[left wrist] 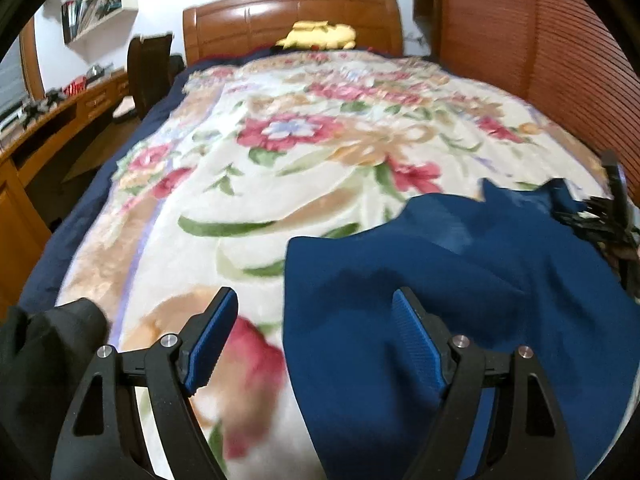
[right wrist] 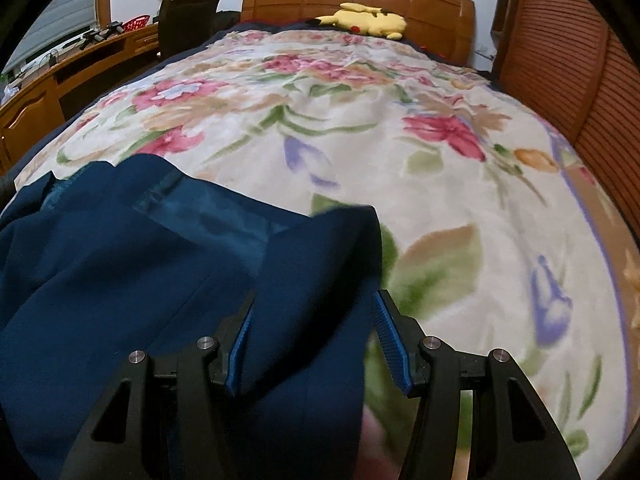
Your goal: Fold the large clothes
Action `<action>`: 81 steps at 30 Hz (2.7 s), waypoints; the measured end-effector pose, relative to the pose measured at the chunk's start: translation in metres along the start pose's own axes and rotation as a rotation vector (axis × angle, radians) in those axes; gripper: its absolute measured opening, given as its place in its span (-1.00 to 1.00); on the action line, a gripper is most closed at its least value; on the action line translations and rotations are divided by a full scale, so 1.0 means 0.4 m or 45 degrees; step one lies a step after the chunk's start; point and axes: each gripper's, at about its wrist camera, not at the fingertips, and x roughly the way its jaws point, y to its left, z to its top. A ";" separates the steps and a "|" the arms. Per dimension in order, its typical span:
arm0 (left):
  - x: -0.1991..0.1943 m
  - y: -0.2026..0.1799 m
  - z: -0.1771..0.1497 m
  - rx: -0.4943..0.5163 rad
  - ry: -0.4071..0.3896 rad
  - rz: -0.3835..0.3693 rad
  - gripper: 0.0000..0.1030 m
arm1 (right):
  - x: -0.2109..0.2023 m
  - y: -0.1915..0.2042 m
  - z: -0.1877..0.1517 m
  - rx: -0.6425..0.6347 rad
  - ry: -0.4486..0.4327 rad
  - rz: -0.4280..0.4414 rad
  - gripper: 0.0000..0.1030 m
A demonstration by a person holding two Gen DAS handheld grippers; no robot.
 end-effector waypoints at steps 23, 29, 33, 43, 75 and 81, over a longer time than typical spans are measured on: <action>0.047 0.109 0.002 -0.172 -0.160 -0.146 -0.94 | -0.143 -0.083 -0.022 0.137 -0.386 0.110 -0.88; 0.066 0.108 0.000 -0.140 -0.147 -0.069 -0.94 | -0.144 -0.127 -0.039 0.286 -0.357 0.033 -0.60; 0.073 0.127 -0.009 -0.152 -0.106 -0.027 -0.54 | -0.072 -0.116 -0.049 0.241 -0.213 0.017 0.04; -0.149 0.046 -0.069 -0.068 -0.239 -0.015 0.55 | -0.234 -0.030 -0.083 0.136 -0.268 -0.024 0.13; -0.414 -0.216 -0.382 0.017 -0.251 -0.141 0.55 | -0.561 0.145 -0.362 0.037 -0.202 -0.042 0.61; -0.387 -0.205 -0.396 0.006 -0.236 -0.148 0.55 | -0.533 0.135 -0.365 0.073 -0.154 -0.072 0.61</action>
